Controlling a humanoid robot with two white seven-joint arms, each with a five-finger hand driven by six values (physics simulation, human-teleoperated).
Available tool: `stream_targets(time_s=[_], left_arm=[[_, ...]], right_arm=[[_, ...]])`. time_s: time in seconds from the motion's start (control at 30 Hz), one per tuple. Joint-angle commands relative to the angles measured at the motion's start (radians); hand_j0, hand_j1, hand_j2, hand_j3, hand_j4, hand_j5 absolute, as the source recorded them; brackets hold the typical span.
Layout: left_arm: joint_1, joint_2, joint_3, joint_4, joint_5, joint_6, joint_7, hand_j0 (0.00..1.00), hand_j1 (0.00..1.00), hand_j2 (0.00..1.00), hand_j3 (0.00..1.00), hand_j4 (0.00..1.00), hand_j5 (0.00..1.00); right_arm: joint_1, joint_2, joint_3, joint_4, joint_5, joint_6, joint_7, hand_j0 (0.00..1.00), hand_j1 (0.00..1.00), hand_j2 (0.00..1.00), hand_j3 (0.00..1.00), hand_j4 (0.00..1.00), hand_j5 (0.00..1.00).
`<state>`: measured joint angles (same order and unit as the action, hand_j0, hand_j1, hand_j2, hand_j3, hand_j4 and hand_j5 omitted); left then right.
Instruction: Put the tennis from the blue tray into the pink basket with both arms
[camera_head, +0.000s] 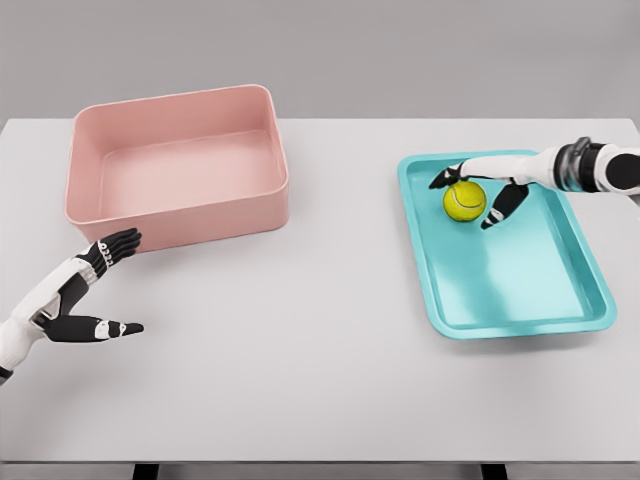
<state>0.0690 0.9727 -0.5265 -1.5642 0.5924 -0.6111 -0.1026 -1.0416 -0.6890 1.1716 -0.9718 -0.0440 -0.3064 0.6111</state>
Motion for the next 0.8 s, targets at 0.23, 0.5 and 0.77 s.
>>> stream_targets(time_s=[0.23,0.5,0.77], left_arm=[[0.0,0.0,0.0,0.001,0.004,0.0,0.0,1.0,1.0,1.0,1.0,1.0,1.0],[0.0,0.0,0.0,0.001,0.004,0.0,0.0,1.0,1.0,1.0,1.0,1.0,1.0],[0.0,0.0,0.0,0.001,0.004,0.0,0.0,1.0,1.0,1.0,1.0,1.0,1.0]], right_arm=[[0.002,0.014,0.02,0.012,0.012,0.0,0.0,0.54,0.54,0.54,0.54,0.54,0.54],[-0.002,0.006,-0.015,0.012,-0.002,0.001,0.0,0.28,0.28,0.28,0.28,0.28,0.28],[-0.008,-0.053,-0.13,-0.166,-0.005,-0.128,0.0,0.28,0.28,0.28,0.28,0.28,0.28]])
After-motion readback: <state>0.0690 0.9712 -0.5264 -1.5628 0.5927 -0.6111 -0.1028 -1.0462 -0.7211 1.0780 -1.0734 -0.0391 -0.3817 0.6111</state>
